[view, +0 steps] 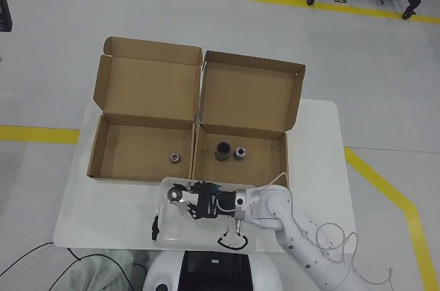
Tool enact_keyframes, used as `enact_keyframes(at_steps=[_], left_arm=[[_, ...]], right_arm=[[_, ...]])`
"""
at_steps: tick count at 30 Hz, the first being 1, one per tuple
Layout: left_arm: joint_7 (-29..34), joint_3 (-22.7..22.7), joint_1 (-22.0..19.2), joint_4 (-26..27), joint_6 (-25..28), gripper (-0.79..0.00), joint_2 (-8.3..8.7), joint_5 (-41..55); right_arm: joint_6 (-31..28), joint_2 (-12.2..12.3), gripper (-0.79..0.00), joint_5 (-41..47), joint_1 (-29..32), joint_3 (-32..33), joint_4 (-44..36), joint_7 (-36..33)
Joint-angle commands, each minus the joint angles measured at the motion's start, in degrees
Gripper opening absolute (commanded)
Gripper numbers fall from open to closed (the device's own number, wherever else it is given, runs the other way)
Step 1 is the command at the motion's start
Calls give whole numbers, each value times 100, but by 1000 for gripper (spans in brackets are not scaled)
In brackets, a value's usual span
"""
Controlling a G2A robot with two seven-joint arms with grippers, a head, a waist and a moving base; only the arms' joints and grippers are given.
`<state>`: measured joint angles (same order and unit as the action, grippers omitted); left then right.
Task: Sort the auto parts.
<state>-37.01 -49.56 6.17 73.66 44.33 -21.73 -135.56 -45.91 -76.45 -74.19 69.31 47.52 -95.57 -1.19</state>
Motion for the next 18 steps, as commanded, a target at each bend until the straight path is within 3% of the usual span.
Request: enact_keyframes(at_steps=[1,10,18], left_arm=[[0,0,0,0,0,0,0,0],[0,0,0,0,0,0,0,0],[0,0,0,0,0,0,0,0]], right_arm=[[3,-4,-785,157,-63,28,-147,-55],[479,-38,-785,1147,-365,335,-483,-208],[181,-42,-785,1735,-326,590,-305,778]])
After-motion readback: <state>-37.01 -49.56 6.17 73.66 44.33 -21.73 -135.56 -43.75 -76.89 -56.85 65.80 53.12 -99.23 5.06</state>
